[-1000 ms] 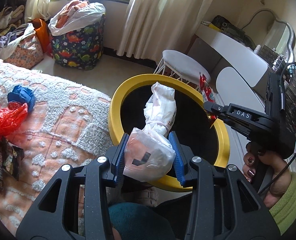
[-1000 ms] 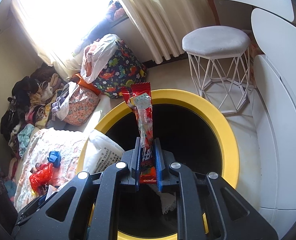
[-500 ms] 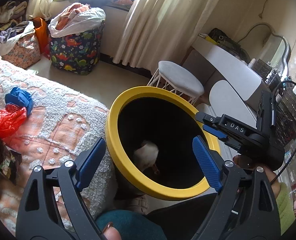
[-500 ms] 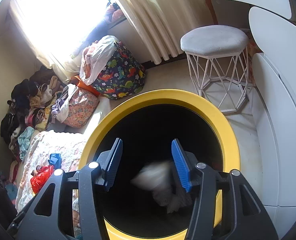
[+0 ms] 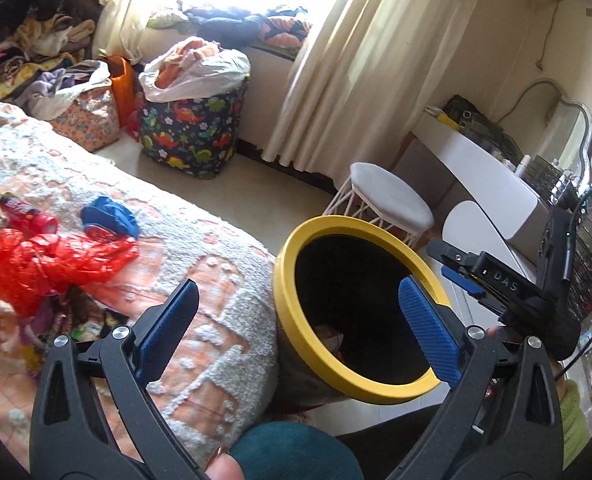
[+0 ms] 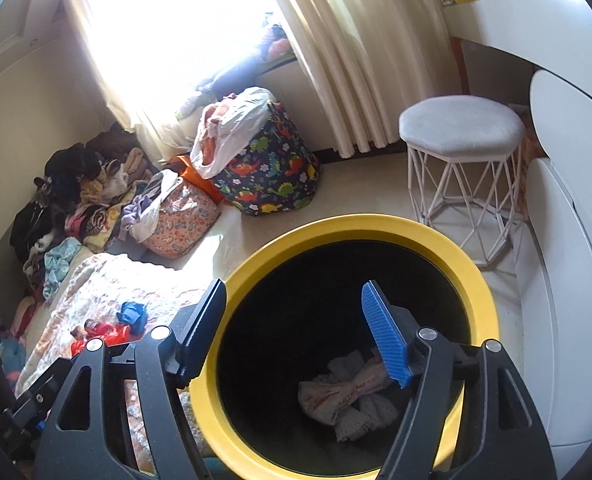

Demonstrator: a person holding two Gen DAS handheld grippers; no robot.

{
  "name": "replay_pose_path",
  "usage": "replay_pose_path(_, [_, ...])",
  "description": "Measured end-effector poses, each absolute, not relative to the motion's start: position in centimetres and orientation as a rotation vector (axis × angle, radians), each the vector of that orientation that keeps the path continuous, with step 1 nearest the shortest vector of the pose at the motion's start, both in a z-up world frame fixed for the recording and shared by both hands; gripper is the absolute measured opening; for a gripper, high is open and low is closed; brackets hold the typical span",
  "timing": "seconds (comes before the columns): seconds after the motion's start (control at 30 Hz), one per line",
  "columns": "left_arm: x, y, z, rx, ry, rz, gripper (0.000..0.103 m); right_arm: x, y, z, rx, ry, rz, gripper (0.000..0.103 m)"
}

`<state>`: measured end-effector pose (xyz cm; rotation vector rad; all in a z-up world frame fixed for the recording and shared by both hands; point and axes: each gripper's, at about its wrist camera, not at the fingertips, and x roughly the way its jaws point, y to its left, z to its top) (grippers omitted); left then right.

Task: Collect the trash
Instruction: 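Move both tools back over the red bag and wrappers on the bed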

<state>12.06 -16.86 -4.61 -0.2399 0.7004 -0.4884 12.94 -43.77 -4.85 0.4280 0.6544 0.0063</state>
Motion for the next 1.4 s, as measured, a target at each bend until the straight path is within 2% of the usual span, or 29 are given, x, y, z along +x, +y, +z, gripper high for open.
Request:
replay_pose_path(0.7, [10.9, -11.1, -2.8, -0.256, 0.617, -0.370, 0.092, 12.6, -38.3, -1.4, 0.341, 0.607, 0.163, 0.076])
replay_pose_path(1.4, [11.3, -5.2, -2.9, -0.337, 0.591, -0.255, 0.092, 11.6, -32.1, -1.1, 0.246, 0.619, 0.277, 0.077])
